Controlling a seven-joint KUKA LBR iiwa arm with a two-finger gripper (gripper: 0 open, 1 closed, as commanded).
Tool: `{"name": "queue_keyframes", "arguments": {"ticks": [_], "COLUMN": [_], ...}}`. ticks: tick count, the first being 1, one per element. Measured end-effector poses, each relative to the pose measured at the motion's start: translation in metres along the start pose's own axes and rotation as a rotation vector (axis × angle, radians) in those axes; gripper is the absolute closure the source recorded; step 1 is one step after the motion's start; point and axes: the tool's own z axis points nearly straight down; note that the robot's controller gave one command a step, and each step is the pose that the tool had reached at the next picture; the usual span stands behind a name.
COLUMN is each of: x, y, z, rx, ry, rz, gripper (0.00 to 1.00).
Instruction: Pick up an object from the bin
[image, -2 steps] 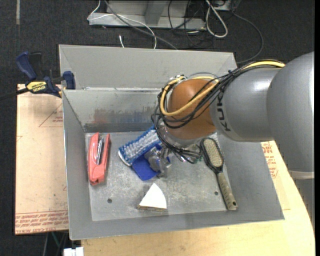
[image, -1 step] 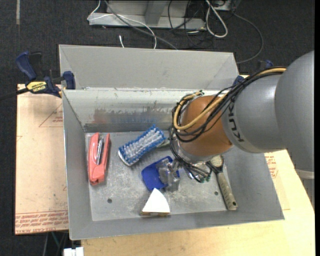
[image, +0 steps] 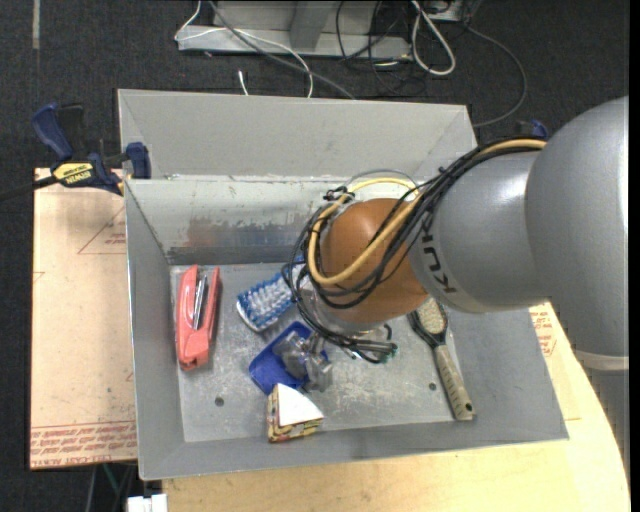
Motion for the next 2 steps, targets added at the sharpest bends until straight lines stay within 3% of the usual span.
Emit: {"name": "queue_keyframes", "arguments": {"ticks": [1,2], "x": [0.0162,0.0161], "y": [-0.0425,-0.0425], "z": [-0.0014,-0.0014], "rx": [0.004,0.004], "ry": [0.006,0.006], "rz": [0.355,0.355], "gripper": [1.0,1.0]}}
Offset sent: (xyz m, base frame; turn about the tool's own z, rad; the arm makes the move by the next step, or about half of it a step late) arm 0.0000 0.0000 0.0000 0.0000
